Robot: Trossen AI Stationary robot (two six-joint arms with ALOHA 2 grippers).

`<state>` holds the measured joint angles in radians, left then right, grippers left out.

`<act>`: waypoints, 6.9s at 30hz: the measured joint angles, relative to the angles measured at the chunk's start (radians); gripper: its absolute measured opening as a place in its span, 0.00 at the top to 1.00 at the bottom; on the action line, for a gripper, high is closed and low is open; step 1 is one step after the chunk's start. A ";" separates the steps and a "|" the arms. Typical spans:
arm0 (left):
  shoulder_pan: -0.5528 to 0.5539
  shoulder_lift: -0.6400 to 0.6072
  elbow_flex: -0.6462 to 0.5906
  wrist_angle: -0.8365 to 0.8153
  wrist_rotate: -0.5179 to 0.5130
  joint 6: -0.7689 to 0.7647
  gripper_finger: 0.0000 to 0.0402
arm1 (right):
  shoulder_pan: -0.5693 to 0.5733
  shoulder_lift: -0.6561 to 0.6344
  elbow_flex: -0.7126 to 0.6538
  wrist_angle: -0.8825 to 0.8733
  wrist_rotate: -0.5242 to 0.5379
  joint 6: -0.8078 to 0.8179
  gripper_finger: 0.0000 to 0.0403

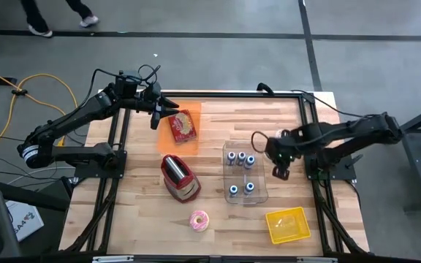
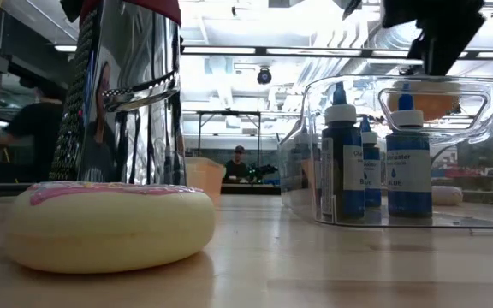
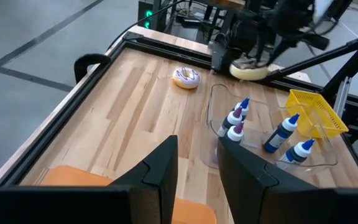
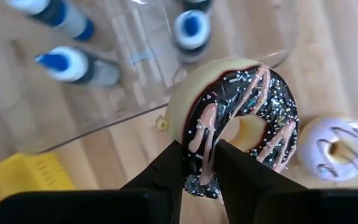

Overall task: Pick & Place Food Item
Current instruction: Put the black donut into the yellow bin, then put the white donut into the yellow bin

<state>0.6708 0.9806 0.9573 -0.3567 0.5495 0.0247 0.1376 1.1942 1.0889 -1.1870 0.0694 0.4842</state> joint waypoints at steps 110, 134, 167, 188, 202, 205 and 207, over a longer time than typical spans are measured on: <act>-0.164 0.000 0.000 0.205 -0.060 -0.103 0.73 | 0.819 0.357 -0.001 0.296 -0.016 0.784 0.64; -0.164 0.000 0.000 0.198 -0.049 -0.103 0.73 | 0.437 -0.051 -0.016 -0.141 0.239 0.642 0.71; -0.164 0.000 0.000 0.076 -0.054 -0.066 0.73 | -0.560 0.044 -0.183 0.189 0.242 0.019 0.71; -0.164 0.000 0.000 0.076 -0.053 -0.074 0.73 | -0.713 0.159 -0.183 0.235 0.132 -0.267 0.71; -0.164 0.000 0.000 0.075 -0.053 -0.047 0.73 | -0.717 0.159 -0.183 0.168 0.112 -0.294 0.59; -0.164 0.000 0.000 0.069 -0.053 -0.047 0.73 | -0.717 0.159 -0.183 0.165 0.111 -0.235 0.51; -0.164 0.000 0.000 0.067 -0.053 -0.047 0.73 | -0.717 0.159 -0.183 0.166 0.092 -0.178 0.48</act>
<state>0.5072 0.9802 0.9573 -0.2897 0.4965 -0.0221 -0.5789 1.3529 0.9054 -1.0214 0.1616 0.3060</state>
